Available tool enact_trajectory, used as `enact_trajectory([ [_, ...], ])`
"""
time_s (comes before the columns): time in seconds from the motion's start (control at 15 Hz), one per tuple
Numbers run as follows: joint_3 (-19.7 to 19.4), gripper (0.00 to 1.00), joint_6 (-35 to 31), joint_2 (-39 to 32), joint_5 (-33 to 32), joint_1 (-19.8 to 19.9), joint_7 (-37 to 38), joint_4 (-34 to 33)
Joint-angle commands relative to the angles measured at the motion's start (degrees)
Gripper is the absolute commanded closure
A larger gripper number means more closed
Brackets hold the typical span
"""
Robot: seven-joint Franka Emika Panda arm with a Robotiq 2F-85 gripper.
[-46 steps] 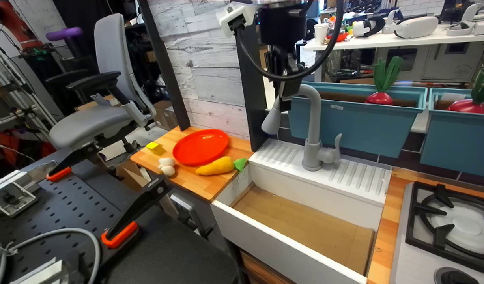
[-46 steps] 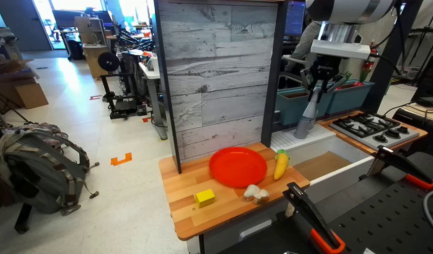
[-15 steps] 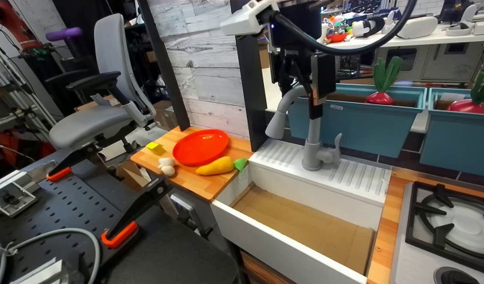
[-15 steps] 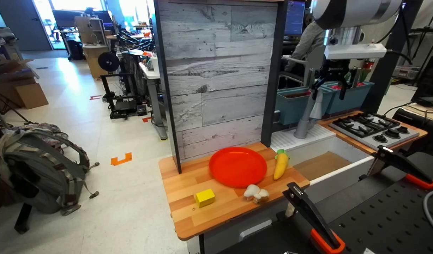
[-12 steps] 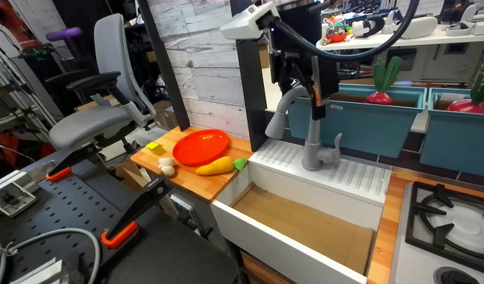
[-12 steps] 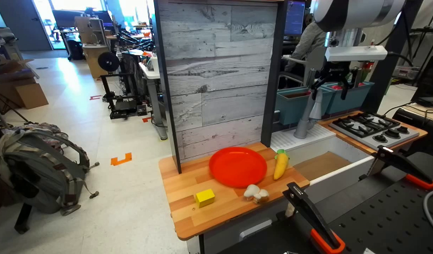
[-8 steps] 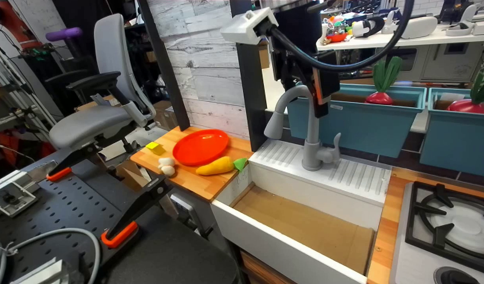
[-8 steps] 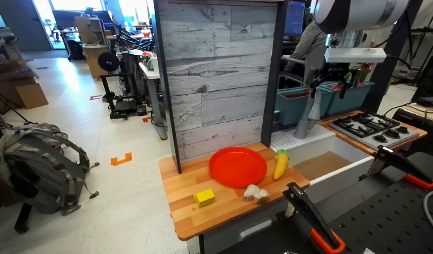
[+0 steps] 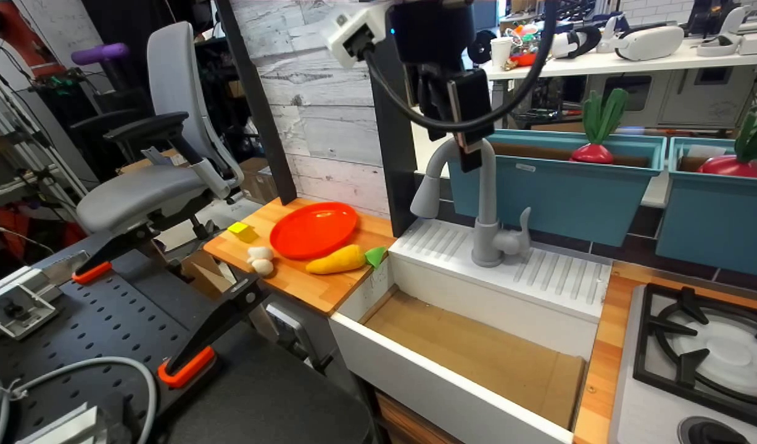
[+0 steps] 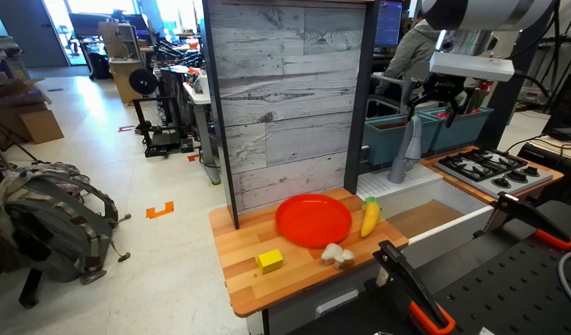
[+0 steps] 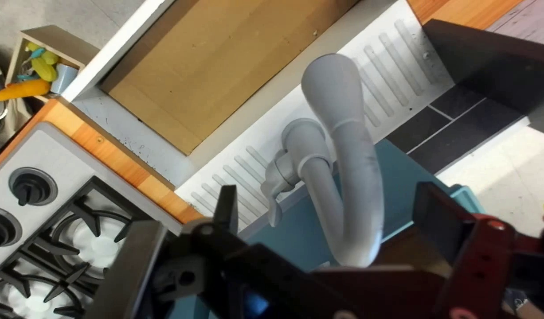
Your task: Move the tap nozzle to the right
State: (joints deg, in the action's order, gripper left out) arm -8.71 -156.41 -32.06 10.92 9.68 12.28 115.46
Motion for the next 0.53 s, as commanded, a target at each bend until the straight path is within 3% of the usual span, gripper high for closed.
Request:
enact_trajectory([
  [0.0,2.3,0.00,-3.4,7.4,2.5,0.0,-0.7,8.4],
  [0.33,2.7,0.00,-2.8,14.9,0.3,-3.6,-0.1,17.1],
  [0.4,2.5,0.00,-1.1,10.8,0.8,-2.6,0.0,12.0],
  [0.47,2.5,0.00,-1.1,12.0,0.7,-3.2,0.1,13.6],
])
